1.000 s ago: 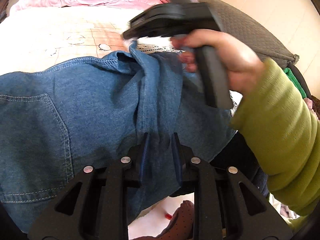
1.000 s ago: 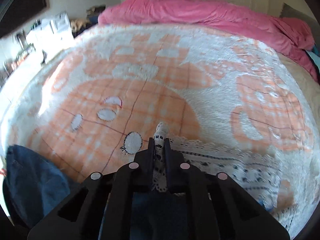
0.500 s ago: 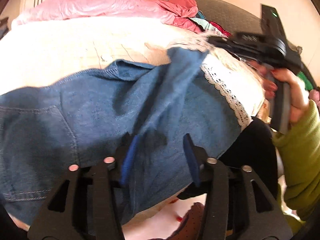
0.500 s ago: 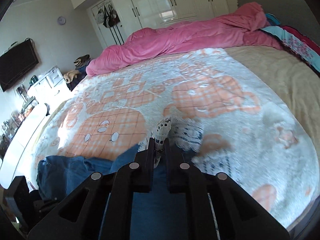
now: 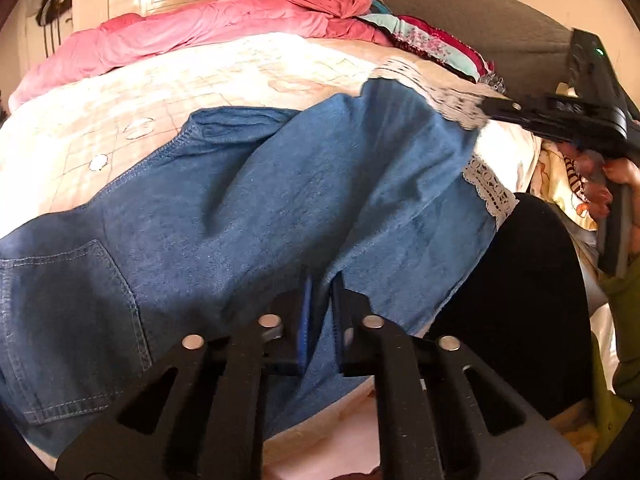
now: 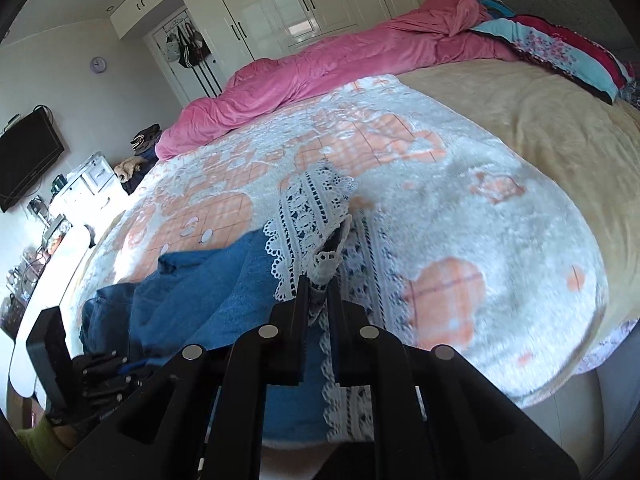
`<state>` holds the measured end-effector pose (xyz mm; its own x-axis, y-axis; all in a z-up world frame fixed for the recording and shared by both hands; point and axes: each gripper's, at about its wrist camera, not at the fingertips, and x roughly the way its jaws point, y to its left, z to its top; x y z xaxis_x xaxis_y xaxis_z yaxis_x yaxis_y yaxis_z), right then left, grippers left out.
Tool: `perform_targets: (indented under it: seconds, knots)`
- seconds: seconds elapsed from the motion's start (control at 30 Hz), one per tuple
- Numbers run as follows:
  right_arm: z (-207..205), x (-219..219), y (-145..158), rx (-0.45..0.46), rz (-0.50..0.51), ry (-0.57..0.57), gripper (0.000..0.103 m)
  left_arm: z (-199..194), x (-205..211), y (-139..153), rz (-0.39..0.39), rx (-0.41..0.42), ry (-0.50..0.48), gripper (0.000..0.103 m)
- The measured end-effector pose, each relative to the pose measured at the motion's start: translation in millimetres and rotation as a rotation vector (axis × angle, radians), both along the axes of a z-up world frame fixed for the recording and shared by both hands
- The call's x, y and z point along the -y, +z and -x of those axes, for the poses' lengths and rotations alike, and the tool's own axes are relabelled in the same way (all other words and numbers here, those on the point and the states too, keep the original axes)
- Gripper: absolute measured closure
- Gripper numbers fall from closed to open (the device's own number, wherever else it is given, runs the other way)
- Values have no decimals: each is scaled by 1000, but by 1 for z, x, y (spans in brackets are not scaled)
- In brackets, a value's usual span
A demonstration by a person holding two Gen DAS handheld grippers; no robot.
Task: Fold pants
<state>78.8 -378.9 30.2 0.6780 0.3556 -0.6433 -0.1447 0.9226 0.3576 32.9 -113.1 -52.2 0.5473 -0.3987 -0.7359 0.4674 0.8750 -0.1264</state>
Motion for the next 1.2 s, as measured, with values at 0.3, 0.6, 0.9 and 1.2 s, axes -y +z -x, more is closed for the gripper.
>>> perform_targets:
  seconds: [0.3, 0.6, 0.9, 1.2]
  knots:
    - [35, 11, -22, -86, 10, -7, 95, 8, -9, 3, 38, -7, -9, 101]
    - [36, 14, -34, -127, 18, -7, 71, 8, 0, 2, 12, 5, -26, 100]
    - [32, 11, -38, -130, 71, 39, 93, 12, 1, 10, -22, 55, 1, 102]
    - [46, 12, -39, -178, 153, 55, 93, 22, -4, 7, -43, 32, -52, 102]
